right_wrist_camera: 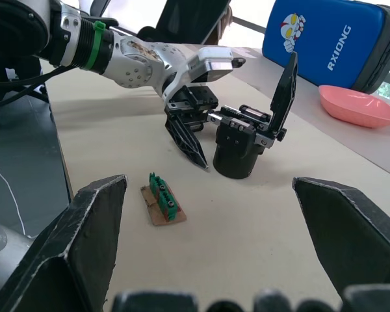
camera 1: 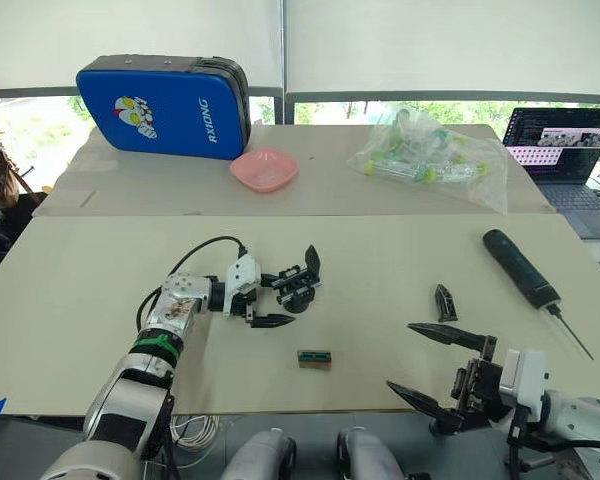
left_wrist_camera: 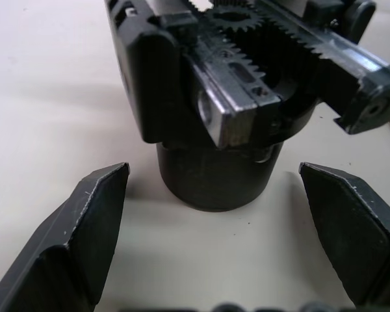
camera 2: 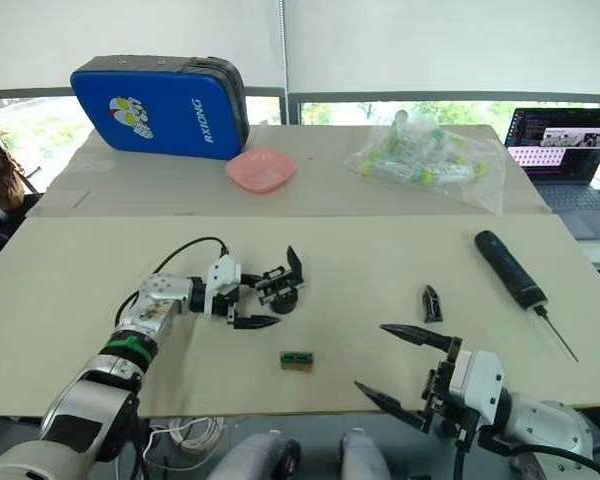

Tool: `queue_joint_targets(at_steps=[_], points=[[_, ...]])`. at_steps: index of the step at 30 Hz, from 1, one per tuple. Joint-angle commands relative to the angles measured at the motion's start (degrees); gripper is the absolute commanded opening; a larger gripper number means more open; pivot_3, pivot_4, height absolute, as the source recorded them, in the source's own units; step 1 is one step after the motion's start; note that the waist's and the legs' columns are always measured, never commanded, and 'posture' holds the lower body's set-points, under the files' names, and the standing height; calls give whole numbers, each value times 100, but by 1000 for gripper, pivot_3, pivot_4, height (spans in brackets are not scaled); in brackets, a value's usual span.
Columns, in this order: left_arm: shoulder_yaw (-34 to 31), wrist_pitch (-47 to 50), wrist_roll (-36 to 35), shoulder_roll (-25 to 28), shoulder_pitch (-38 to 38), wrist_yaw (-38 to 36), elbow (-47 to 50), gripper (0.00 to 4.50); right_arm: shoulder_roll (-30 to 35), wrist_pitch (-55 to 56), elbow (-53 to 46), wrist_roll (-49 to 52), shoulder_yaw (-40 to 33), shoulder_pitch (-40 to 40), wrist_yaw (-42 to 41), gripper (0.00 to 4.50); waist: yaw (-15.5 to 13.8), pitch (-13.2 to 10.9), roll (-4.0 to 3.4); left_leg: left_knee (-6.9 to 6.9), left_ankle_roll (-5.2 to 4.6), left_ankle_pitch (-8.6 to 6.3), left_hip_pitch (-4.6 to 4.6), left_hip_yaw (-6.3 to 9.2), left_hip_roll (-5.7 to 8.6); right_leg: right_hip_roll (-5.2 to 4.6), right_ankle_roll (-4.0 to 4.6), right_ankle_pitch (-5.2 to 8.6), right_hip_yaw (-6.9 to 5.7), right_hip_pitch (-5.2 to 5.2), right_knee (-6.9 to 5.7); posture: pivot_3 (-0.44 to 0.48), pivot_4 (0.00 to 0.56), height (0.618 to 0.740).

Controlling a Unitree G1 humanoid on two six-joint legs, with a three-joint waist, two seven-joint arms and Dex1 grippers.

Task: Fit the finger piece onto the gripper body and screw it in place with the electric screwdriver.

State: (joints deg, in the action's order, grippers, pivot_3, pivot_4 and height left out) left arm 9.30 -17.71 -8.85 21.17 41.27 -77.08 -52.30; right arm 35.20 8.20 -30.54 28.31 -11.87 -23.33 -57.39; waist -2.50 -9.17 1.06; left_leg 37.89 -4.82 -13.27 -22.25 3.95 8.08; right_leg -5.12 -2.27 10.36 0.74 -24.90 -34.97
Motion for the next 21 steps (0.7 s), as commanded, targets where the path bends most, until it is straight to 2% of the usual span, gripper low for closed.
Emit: queue_joint_targets(at_steps=[1,10,13,15,16,19,21], points=[[-105,-235,4,-237,163,-44,-269,4415,17,27,-316,55,-99,-36,104,4500,-21,0,0,1,0,0,0,0,0,-1,-2,1,-1,0,0,0,150,740],[-173,-309,119,-460,107,-26,-341,4415,125,22,-401,97,-204,-210,118,4500,-20,0,1,9,-6,-4,-3,0,2,-1,-2,-1,-1,4,1,0,150,740],[-207,-378,158,-415,93,4,-388,3635,153,26,-387,109,-213,-214,116,4500,-13,0,1,10,-6,-3,0,0,2,-1,-3,0,-1,7,0,0,150,740],[-250,-405,136,-353,64,-29,-394,2535,172,29,-372,114,-208,-204,110,4500,-3,0,1,10,-6,-3,2,0,1,0,-10,4,-2,10,0,0,150,740],[-281,-397,103,-316,31,-67,-353,2326,182,30,-361,120,-212,-198,103,4500,3,0,1,10,-6,-3,3,0,1,0,-10,4,-2,10,0,0,150,740],[-436,-177,-110,-277,-158,-23,57,2344,203,49,-320,133,-226,-190,76,4500,38,0,0,10,-6,-3,3,0,1,1,-9,4,-1,9,-1,0,150,740],[-534,224,-262,-307,-447,278,776,2344,207,69,-307,129,-230,-210,58,4500,83,0,0,10,-6,-4,3,0,0,4,-7,2,4,6,-2,0,150,740]])
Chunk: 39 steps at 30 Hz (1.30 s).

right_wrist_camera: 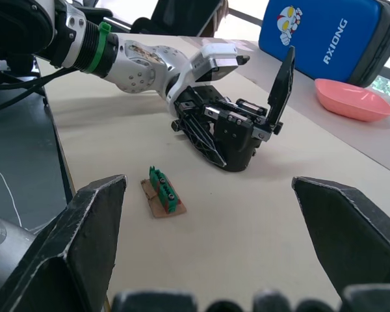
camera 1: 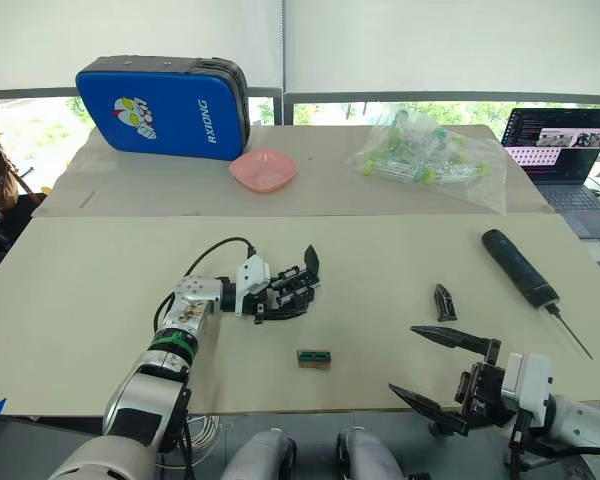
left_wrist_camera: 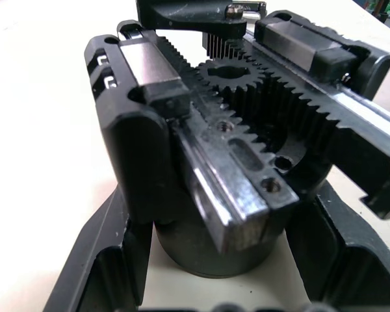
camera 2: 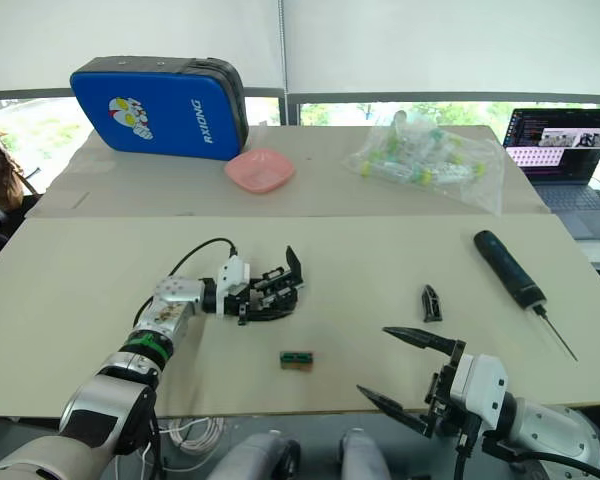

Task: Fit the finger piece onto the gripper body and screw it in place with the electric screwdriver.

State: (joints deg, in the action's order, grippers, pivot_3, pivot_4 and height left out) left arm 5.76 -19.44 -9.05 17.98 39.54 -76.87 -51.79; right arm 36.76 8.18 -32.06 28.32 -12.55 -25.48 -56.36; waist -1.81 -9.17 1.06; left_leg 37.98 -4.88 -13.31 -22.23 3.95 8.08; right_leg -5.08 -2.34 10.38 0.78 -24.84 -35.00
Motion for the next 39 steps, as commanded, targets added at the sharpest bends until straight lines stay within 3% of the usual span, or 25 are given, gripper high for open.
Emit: queue_joint_targets(at_steps=[1,6,8,16,25,29,30,34,39], points=[[-215,687,-294,-11,-480,509,1257,2344,52,75,-155,129,-171,-9,-53,4500,26,0,0,0,0,0,-1,0,-1,0,1,0,0,-1,-1,0,150,740],[-185,2613,-167,-208,-1902,2307,4486,2344,92,32,-147,159,-188,-11,-118,4500,55,-1,1,0,-6,-4,-12,0,0,-1,6,-4,5,-11,0,0,150,740],[-143,3202,-126,-302,-2238,2818,5211,2344,106,15,-123,176,-177,12,-147,4500,40,-2,1,0,-8,-5,-13,0,1,-2,6,-4,9,-12,2,0,150,740],[314,3203,472,-639,-2886,3973,5675,2344,99,7,7,152,-48,230,-227,4500,-67,-4,4,0,5,2,-1,0,-2,-2,-36,22,7,3,-1,0,150,740],[347,3080,417,-489,-3014,4098,5514,2344,137,-15,75,178,-73,343,-308,4500,-81,-3,3,0,5,1,3,0,-2,-4,-37,23,3,7,1,0,150,740],[305,2876,357,-262,-3022,3930,5456,4229,120,-11,73,176,-100,302,-317,4500,-56,-3,2,0,5,1,4,0,-2,-3,-37,23,3,7,1,0,150,740],[264,2810,331,-201,-3024,3886,5404,4419,113,-7,65,172,-101,271,-321,4500,-51,-3,2,0,5,1,4,0,-2,-3,-36,23,3,6,0,0,150,740],[97,2706,78,78,-3069,3556,5206,4419,107,-17,48,167,-80,251,-312,4500,-43,-1,-1,0,5,1,4,0,-2,-3,-36,23,3,3,-1,0,150,740],[-105,2761,-457,797,-2642,2431,4792,4419,96,-11,75,134,-85,307,-262,4500,-39,-1,-2,0,5,1,11,0,-3,-2,-35,24,2,-3,-3,0,150,740]])
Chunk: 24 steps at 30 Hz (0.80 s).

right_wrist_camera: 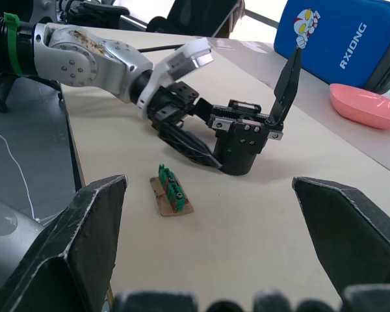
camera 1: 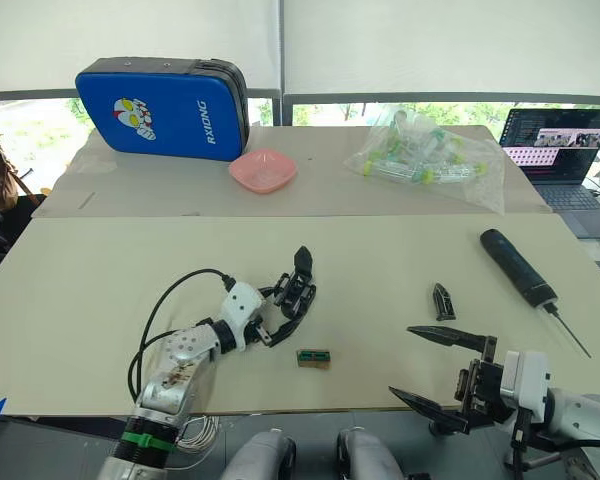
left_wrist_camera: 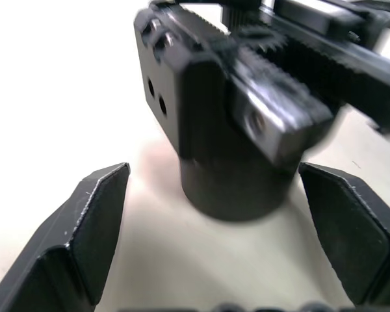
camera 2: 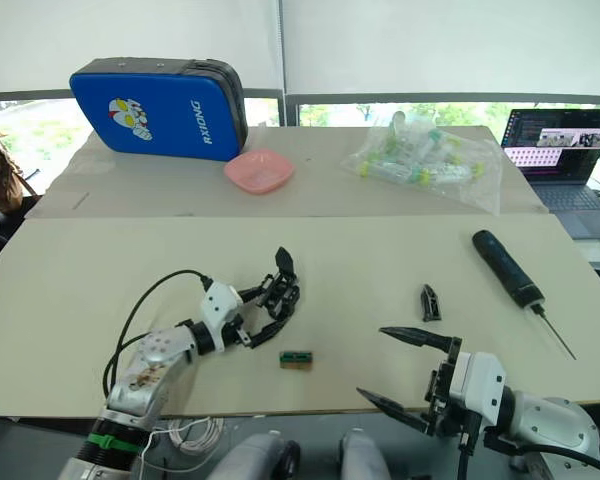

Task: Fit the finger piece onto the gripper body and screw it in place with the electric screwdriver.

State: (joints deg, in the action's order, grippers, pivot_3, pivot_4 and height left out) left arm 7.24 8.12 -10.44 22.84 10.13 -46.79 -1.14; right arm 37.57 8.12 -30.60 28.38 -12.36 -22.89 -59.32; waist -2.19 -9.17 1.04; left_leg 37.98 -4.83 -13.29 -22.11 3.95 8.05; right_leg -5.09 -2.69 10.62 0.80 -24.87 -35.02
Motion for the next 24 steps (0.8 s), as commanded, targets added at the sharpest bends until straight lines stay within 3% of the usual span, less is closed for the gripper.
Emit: queue_joint_targets(at_steps=[1,6,11,16,24], points=[[-280,-27,-361,424,469,-743,-469,4419,12,-1,-75,125,-102,33,35,4500,-4,0,0,0,0,0,-1,0,0,0,0,0,-1,-8,0,0,150,740],[-206,-361,-466,710,1284,-1763,-1579,4419,-14,9,-92,97,-87,9,95,4500,-32,0,0,0,0,0,-1,0,1,0,1,-1,-5,-9,3,0,150,740],[256,-1170,-247,533,2200,-3123,-2939,4419,-23,14,-131,72,-61,-17,144,4500,-39,0,1,0,-7,-4,-7,-1,6,-2,43,-27,-6,-14,6,0,150,740],[387,-2149,90,85,2932,-3375,-4261,4419,22,23,-177,89,-214,-113,152,4500,-33,-1,3,0,-6,-3,-19,0,6,-5,43,-28,-5,-5,6,0,150,740],[424,-2991,425,-370,3358,-3531,-5289,4419,16,26,-363,77,-396,-342,274,4500,-7,-1,4,0,-8,-3,-20,0,6,-3,42,-28,-4,-5,4,0,150,740]])
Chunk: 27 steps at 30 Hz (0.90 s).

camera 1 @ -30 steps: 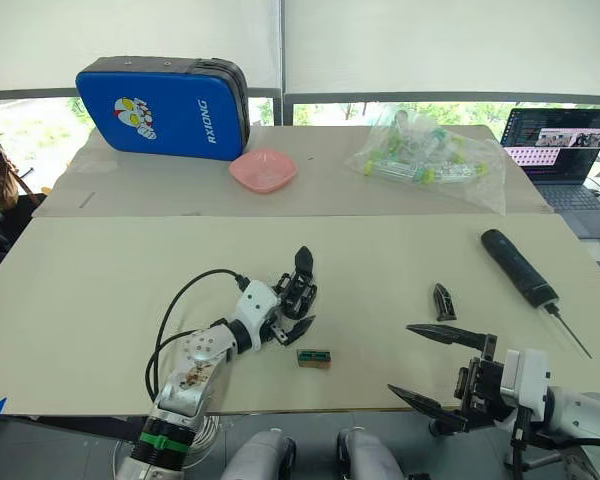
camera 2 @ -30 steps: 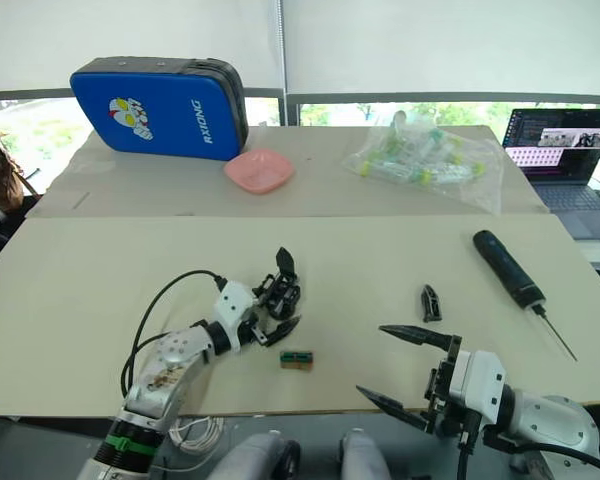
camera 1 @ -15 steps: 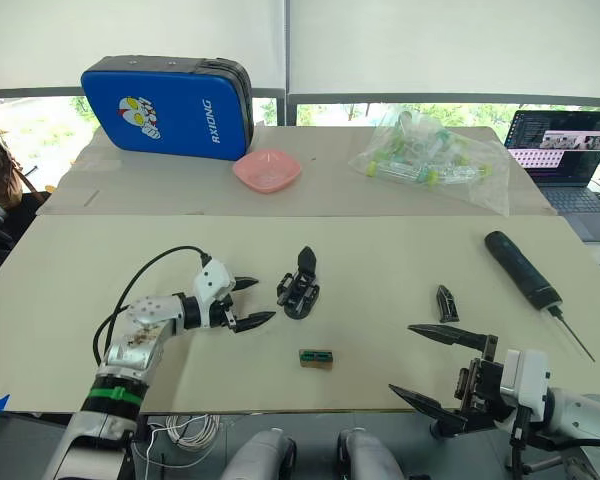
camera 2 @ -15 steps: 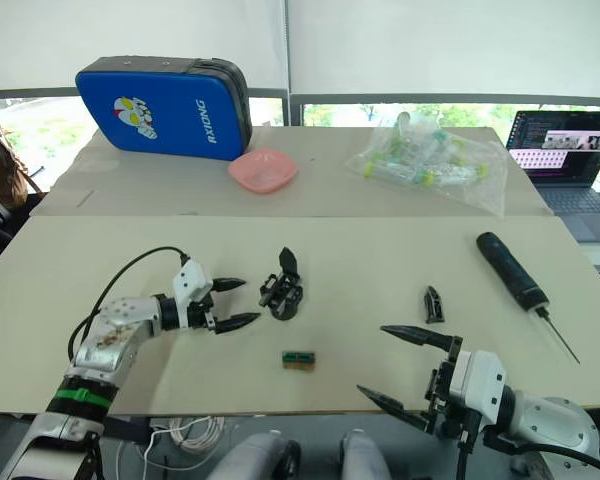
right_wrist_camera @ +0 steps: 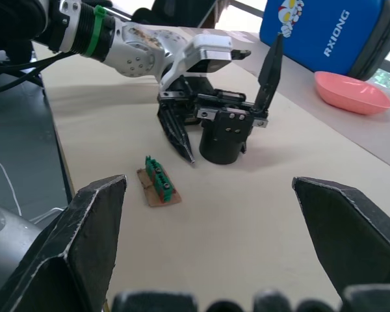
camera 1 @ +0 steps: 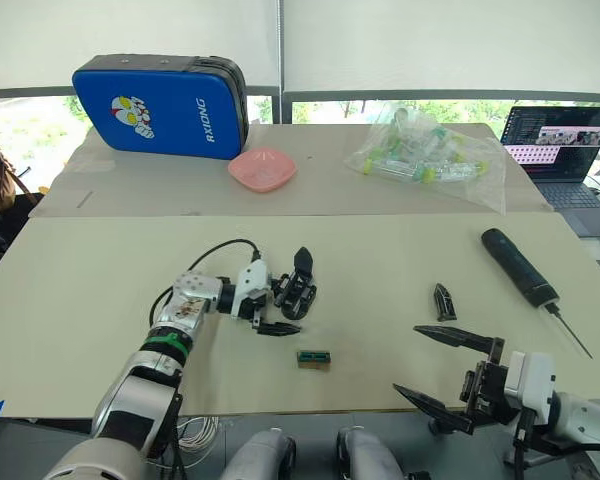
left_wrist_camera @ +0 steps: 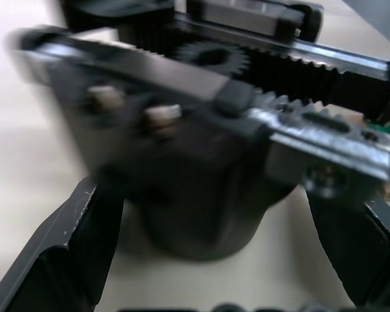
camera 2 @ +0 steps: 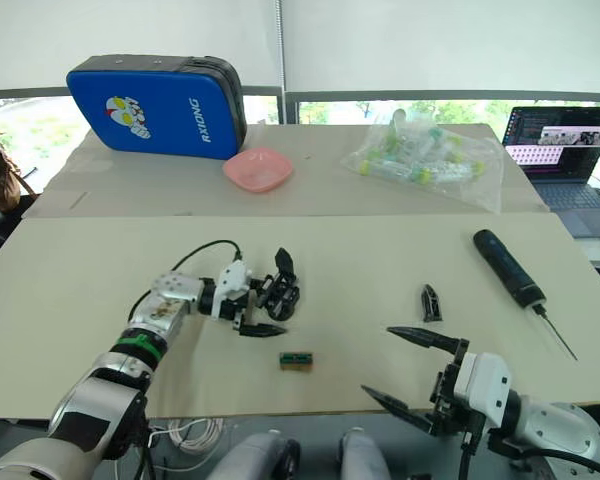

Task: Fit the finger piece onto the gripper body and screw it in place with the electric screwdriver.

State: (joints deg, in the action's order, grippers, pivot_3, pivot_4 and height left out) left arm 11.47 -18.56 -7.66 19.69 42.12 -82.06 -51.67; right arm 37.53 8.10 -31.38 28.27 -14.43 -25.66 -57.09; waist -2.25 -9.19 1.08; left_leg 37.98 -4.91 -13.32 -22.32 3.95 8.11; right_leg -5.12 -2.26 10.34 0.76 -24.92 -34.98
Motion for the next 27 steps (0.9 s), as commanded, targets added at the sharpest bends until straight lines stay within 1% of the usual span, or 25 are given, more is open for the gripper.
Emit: queue_joint_targets(at_steps=[1,3,4,6,8,9,13,17,20,22,24,27], points=[[-17,-433,181,-72,190,20,-334,4419,22,32,-303,85,-213,-97,61,4500,0,0,0,0,0,0,0,0,0,-1,-1,1,0,2,0,0,150,740],[-67,-568,215,-89,234,57,-483,4419,28,36,-326,81,-238,-132,77,4500,-1,0,0,0,0,0,4,0,0,-1,-3,2,0,7,0,0,150,740],[-87,-614,219,-88,249,65,-539,4190,30,37,-332,78,-244,-140,84,4500,-3,0,0,1,0,0,5,0,0,-1,-5,3,-1,9,0,0,150,740],[-126,-764,241,-60,253,113,-636,3557,26,51,-325,80,-260,-156,89,4500,-1,0,0,4,0,0,5,0,0,-1,-6,3,-1,10,0,0,150,740],[-176,-831,220,-9,208,93,-625,2525,28,62,-324,77,-266,-175,91,4500,-1,0,0,4,0,0,6,0,0,0,-6,3,-1,10,-1,0,150,740],[-231,-764,153,2,156,69,-533,2322,27,64,-325,73,-259,-180,94,4500,6,0,0,4,0,0,6,0,0,0,-6,3,-1,9,-1,0,150,740],[-399,-309,-119,-1,-85,30,68,2353,27,63,-329,62,-229,-179,101,4500,36,0,0,4,0,0,5,0,-1,3,-4,2,1,5,-2,0,150,740],[-392,838,-63,25,-726,841,1707,2353,25,59,-328,63,-209,-210,88,4500,46,0,-1,4,-2,-1,2,0,-1,3,-3,1,3,1,-3,0,150,740],[-352,1605,-34,-48,-1149,1425,2765,2353,16,64,-325,49,-183,-221,90,4500,15,0,-1,4,-4,-2,-1,0,-1,2,-3,1,5,0,-1,0,150,740],[-293,1994,7,-217,-1460,1904,3436,2353,0,54,-309,14,-123,-180,116,4500,1,0,-1,4,-4,-2,-1,0,0,2,-3,1,5,-1,-1,0,150,740],[-182,2251,26,-317,-1673,2144,3895,2353,-13,39,-299,-13,-64,-132,140,4500,-25,0,0,4,-4,-2,-1,0,-1,1,-3,1,4,0,-1,0,150,740],[-40,2257,155,-303,-1805,2333,4045,2353,-23,45,-299,-33,-23,-119,151,4500,-35,0,0,4,-2,-1,-1,0,0,1,-4,1,3,1,-1,0,150,740]])
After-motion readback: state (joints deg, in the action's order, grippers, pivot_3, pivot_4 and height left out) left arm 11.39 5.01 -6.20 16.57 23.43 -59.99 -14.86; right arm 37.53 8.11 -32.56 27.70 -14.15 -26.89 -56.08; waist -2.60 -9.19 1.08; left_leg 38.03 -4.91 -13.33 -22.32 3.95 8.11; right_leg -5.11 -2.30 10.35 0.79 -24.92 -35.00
